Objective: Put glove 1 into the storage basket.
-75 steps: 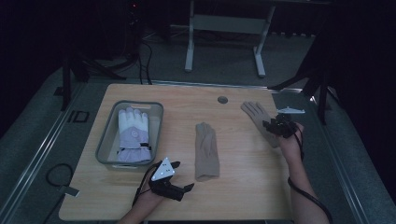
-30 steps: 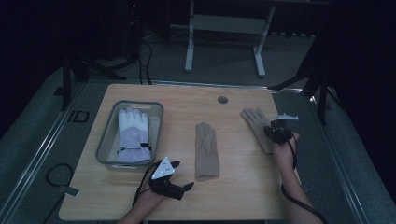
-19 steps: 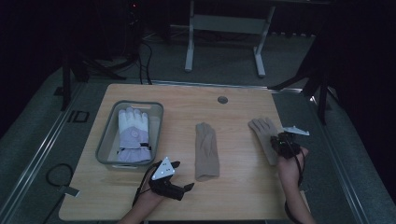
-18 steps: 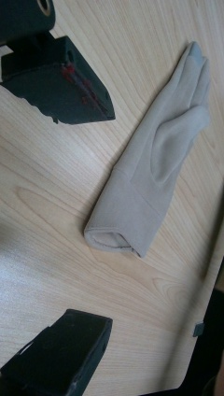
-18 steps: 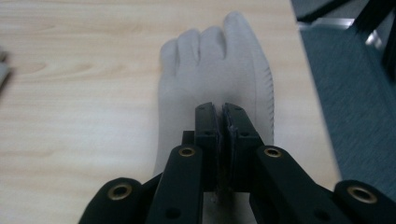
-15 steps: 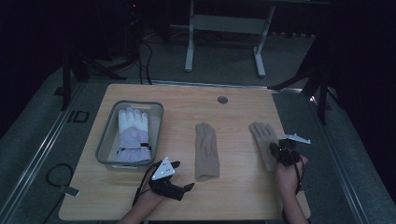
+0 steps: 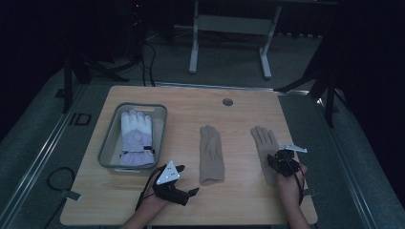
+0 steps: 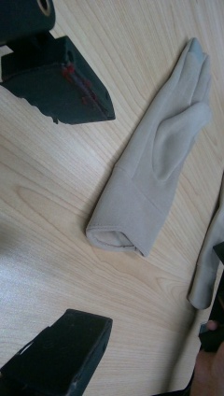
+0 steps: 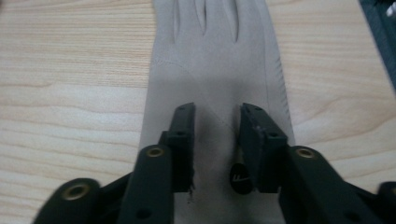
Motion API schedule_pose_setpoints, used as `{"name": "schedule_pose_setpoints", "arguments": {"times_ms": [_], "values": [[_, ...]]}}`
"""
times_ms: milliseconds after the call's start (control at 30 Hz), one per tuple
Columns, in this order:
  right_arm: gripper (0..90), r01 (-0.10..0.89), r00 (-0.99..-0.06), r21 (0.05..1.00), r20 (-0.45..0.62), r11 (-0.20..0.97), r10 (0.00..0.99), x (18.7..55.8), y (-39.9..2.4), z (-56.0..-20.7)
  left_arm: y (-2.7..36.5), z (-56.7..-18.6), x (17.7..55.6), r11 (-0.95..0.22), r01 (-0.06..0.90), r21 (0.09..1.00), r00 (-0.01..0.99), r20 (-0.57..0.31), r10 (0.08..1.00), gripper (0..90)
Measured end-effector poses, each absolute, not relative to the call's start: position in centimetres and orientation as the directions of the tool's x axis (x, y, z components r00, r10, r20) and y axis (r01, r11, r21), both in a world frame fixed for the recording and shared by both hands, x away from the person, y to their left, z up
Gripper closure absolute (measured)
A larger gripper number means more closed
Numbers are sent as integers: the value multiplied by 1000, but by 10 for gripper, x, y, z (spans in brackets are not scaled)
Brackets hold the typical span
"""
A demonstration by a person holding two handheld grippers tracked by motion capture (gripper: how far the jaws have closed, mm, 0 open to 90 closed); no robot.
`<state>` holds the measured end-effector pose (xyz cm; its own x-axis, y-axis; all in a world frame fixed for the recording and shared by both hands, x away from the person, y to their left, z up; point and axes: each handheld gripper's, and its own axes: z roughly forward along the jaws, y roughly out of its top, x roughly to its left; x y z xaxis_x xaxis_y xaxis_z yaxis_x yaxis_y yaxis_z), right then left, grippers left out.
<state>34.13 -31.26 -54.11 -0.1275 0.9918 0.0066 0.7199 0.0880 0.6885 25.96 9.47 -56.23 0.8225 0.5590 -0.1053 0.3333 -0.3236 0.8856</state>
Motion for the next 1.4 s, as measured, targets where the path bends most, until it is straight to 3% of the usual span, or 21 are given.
{"name": "schedule_pose_setpoints", "arguments": {"times_ms": [233,767,1267,1400], "values": [[565,701,-275,676,-39,228,961,341,-321,-535,94,-563,259,-324,333,885,822,-105,559,32],[522,593,-516,700,-48,397,855,364,-359,-528,95,-563,261,-322,339,884,821,-111,559,32],[484,584,-577,679,-37,444,816,375,-352,-545,95,-563,261,-320,339,885,820,-112,561,32],[548,578,-570,691,-37,433,821,373,-351,-548,95,-563,260,-318,340,885,821,-114,560,32]]}}
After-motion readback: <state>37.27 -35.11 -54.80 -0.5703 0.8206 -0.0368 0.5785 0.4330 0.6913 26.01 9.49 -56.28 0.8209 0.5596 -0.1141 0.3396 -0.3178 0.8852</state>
